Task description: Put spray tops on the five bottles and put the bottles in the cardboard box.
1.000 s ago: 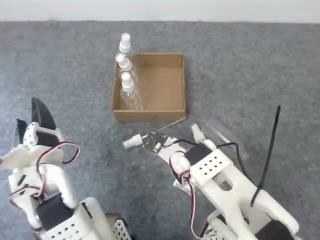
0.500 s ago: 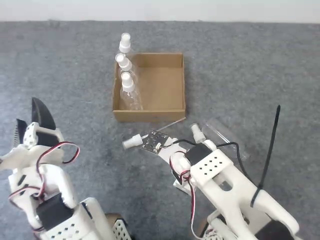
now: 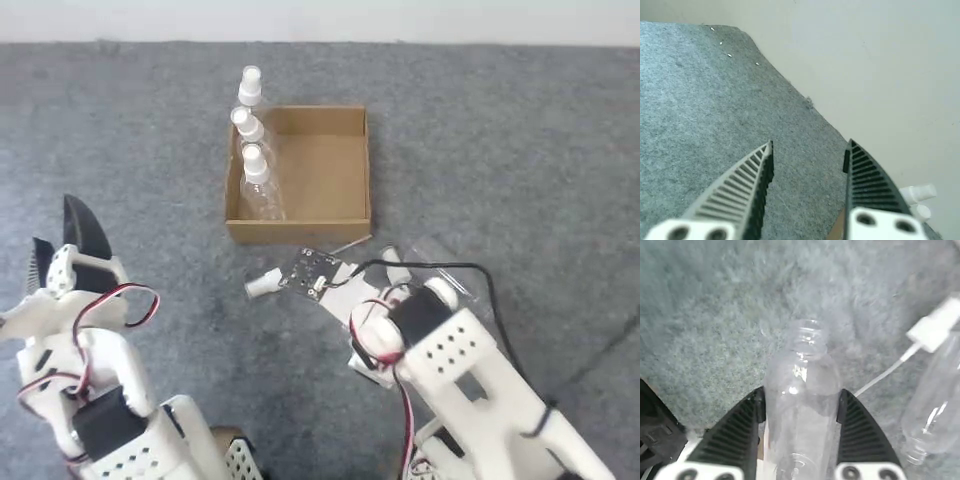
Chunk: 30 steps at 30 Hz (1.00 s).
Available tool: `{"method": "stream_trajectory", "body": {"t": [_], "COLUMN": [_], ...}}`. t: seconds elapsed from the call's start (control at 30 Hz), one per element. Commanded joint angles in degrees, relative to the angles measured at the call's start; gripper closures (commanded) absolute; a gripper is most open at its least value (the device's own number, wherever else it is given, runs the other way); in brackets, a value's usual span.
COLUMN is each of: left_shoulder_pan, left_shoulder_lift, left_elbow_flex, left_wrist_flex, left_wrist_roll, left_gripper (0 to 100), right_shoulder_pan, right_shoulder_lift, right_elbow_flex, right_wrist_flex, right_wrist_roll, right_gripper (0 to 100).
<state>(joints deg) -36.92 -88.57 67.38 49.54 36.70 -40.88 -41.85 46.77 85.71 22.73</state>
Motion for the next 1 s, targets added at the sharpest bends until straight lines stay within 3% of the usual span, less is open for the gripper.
{"method": "stream_trajectory", "body": {"t": [0.0,0.37,0.73,0.97], "left_shoulder_pan": [1.7,13.1,24.1,28.4], "left_shoulder_lift": [-0.3,-0.2,0.3,0.6], "left_elbow_flex": [-0.4,-2.5,-6.7,-8.2], "left_wrist_flex": [-1.8,2.8,9.0,12.1], "left_wrist_roll": [0.3,-9.9,-23.3,-30.2], "left_gripper": [79,79,84,84], "right_shoulder_pan": [-0.3,-0.4,0.1,9.5], "right_shoulder_lift": [-6.2,-13.9,-18.5,-23.8], "right_elbow_flex": [-4.2,-3.9,-3.9,-3.8], "right_wrist_flex": [1.1,-0.2,-0.6,-1.1], "right_wrist_roll": [-2.0,-8.7,-9.0,-9.1], "right_gripper": [93.9,93.9,94.0,94.0]}}
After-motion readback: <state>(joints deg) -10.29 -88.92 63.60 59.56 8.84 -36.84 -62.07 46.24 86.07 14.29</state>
